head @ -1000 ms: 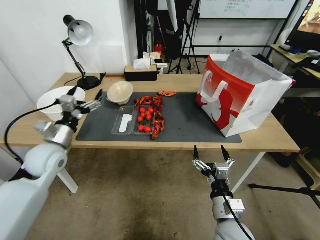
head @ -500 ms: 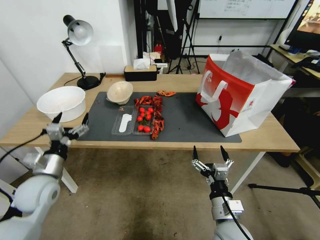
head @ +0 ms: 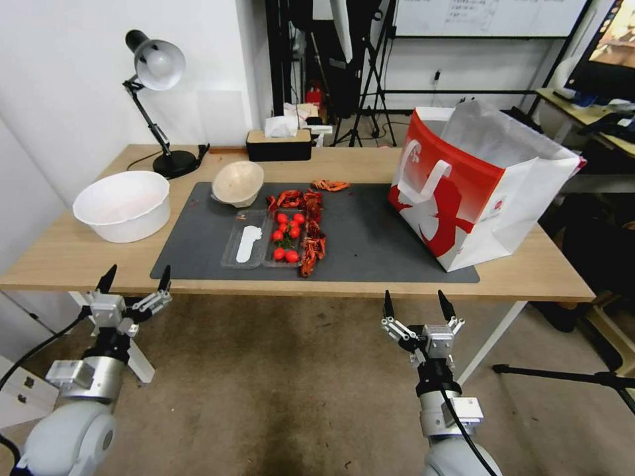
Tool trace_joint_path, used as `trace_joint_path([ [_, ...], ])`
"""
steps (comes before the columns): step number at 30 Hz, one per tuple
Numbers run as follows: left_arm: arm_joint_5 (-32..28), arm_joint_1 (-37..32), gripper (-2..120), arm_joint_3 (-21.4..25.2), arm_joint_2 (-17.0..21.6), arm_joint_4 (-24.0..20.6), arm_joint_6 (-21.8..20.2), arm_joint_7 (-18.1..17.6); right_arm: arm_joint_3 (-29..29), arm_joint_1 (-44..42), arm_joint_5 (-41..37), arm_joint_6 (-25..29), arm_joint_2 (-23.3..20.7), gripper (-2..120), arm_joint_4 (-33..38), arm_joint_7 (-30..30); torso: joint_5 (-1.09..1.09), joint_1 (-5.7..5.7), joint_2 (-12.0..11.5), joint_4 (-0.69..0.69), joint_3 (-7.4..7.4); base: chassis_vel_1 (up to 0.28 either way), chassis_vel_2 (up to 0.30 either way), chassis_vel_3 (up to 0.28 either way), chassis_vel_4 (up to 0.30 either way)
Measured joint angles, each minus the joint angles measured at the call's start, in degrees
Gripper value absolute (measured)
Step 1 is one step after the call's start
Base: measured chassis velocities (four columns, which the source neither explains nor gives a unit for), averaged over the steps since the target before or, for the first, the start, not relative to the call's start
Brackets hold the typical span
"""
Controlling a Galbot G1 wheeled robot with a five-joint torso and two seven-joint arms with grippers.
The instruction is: Pick up the trash from the table and place it into the takeout bag.
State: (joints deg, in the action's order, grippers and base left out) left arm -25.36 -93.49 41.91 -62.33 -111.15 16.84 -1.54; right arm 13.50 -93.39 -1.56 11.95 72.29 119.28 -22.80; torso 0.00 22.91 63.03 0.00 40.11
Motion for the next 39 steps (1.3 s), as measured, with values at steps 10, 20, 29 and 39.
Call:
trace_joint_path([
  [10, 0.4, -1.6, 100, -0.3, -0.7, 1.2, 2.6, 1.0, 0.0, 0.1, 0.0, 0.1, 0.1, 100, -0.2, 0.0, 0.00, 0.00, 0.0, 0.00, 0.00, 0.000, 0.000, 0.000, 0.000],
  [20, 1.1, -0.6, 100, -2.2, -1.1, 2.7, 4.0, 1.4, 0.0, 0.1, 0.0, 0.2, 0.1, 100, -0.6, -0.1, 0.00, 0.00, 0.0, 0.01, 0.00, 0.000, 0.000, 0.000, 0.000],
  [29, 4.0, 12.1, 100, -8.7, 5.6, 4.5, -1.6, 1.1, -0.2, 0.5, 0.0, 0.1, 0.3, 100, -0.7, -0.1, -0.01, 0.00, 0.0, 0.00, 0.00, 0.000, 0.000, 0.000, 0.000],
  [39, 6.9, 26.3, 100, -18.6, 14.6, 11.9, -4.7, 3.6, -0.1, 0.9, 0.0, -0.3, 0.3, 100, -0.7, -0.2, 0.00, 0.02, 0.0, 0.01, 0.00, 0.000, 0.000, 0.000, 0.000],
])
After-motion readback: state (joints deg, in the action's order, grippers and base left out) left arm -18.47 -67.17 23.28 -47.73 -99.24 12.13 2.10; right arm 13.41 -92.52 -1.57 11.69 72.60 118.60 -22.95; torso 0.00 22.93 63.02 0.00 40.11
